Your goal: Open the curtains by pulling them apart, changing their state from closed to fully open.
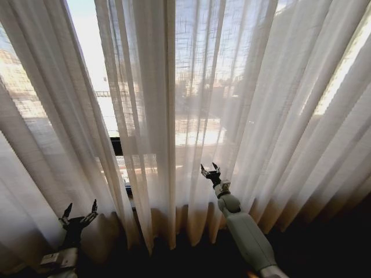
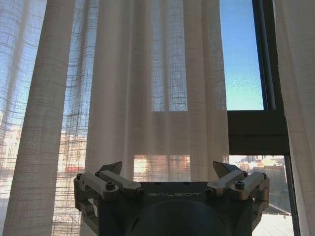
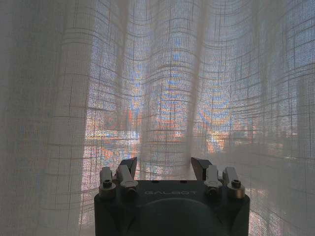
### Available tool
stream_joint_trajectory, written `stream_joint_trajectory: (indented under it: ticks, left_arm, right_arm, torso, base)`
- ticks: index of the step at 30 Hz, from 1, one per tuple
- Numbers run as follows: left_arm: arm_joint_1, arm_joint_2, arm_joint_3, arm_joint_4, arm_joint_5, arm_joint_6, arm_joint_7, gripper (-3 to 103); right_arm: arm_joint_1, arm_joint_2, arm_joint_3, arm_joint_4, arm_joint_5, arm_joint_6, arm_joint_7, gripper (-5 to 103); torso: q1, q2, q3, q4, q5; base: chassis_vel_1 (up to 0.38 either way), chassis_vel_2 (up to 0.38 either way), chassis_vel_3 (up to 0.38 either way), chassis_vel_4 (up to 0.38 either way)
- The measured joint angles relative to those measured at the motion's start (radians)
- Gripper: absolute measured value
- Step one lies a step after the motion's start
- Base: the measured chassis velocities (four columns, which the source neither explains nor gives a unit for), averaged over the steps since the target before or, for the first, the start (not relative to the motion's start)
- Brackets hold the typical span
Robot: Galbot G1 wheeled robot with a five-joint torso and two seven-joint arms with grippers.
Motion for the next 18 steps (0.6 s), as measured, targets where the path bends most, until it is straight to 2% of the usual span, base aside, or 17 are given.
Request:
stream_joint_trajectory:
  ticks: [3, 5, 8, 9, 12, 14, 17, 18]
  left_arm:
    - [0.000, 0.000, 0.000, 0.000, 0.000, 0.000, 0.000, 100]
    - [0.000, 0.000, 0.000, 0.000, 0.000, 0.000, 0.000, 100]
    - [0.000, 0.000, 0.000, 0.000, 0.000, 0.000, 0.000, 100]
    - [0.000, 0.000, 0.000, 0.000, 0.000, 0.000, 0.000, 100]
    - [0.000, 0.000, 0.000, 0.000, 0.000, 0.000, 0.000, 100]
    - [0.000, 0.000, 0.000, 0.000, 0.000, 0.000, 0.000, 100]
    - [0.000, 0.000, 0.000, 0.000, 0.000, 0.000, 0.000, 100]
    - [0.000, 0.000, 0.000, 0.000, 0.000, 0.000, 0.000, 100]
  right_arm:
    - [0.001, 0.005, 0.000, -0.003, -0.007, 0.003, -0.002, 51]
    - [0.001, 0.006, 0.000, -0.004, -0.007, 0.003, -0.003, 51]
    - [0.001, 0.007, 0.001, -0.006, -0.010, 0.007, -0.005, 34]
    - [0.001, 0.007, 0.001, -0.006, -0.010, 0.007, -0.005, 34]
    - [0.000, 0.007, 0.005, -0.007, -0.013, 0.009, -0.006, 18]
    - [-0.001, 0.006, 0.006, -0.007, -0.013, 0.010, -0.006, 18]
    - [-0.008, 0.007, 0.009, -0.007, -0.015, 0.012, -0.008, 1]
    - [-0.008, 0.008, 0.010, -0.007, -0.015, 0.012, -0.008, 1]
  torso:
    - [0.000, 0.000, 0.000, 0.0000, -0.0001]
    - [0.000, 0.000, 0.000, 0.0001, -0.0001]
    - [0.000, 0.000, 0.000, 0.0001, 0.0000]
    - [0.000, 0.000, 0.000, 0.0001, 0.0000]
    - [0.000, 0.000, 0.000, 0.0000, 0.0000]
    - [0.000, 0.000, 0.000, 0.0000, 0.0000]
    - [0.000, 0.000, 0.000, 0.0000, 0.0000]
    - [0.000, 0.000, 0.000, 0.0000, 0.0000]
  base:
    - [0.000, 0.000, 0.000, 0.000]
    - [0.000, 0.000, 0.000, 0.000]
    - [0.000, 0.000, 0.000, 0.000]
    - [0.000, 0.000, 0.000, 0.000]
    - [0.000, 0.000, 0.000, 0.000]
    - [0.000, 0.000, 0.000, 0.000]
    - [0.000, 0.000, 0.000, 0.000]
    - [0.000, 0.000, 0.000, 0.000]
